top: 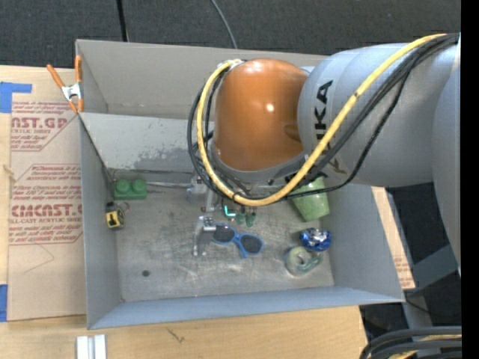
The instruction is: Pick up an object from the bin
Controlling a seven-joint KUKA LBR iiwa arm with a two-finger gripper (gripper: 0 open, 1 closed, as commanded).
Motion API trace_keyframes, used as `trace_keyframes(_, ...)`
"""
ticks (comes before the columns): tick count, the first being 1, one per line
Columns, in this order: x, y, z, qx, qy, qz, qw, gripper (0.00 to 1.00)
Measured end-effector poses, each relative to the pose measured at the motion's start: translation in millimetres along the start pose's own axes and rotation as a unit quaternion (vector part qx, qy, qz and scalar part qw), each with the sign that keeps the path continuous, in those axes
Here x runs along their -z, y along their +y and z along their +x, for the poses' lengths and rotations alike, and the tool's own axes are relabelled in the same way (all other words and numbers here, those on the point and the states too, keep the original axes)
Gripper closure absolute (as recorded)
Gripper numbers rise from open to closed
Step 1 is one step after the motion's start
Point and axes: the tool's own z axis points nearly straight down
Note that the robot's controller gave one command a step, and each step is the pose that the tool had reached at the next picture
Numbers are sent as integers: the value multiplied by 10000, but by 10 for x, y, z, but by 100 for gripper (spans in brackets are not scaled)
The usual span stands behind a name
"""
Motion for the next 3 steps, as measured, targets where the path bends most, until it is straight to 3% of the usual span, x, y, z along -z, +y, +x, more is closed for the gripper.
trace_keyframes(1, -1505, -792, 2, -1426, -57, -33, 9898, 0)
trace_keyframes(2, -1215, -1276, -220, -981, -50, 4, 9952, 0)
trace_keyframes(3, -1227, -1542, -212, -1563, -34, -3, 9877, 0)
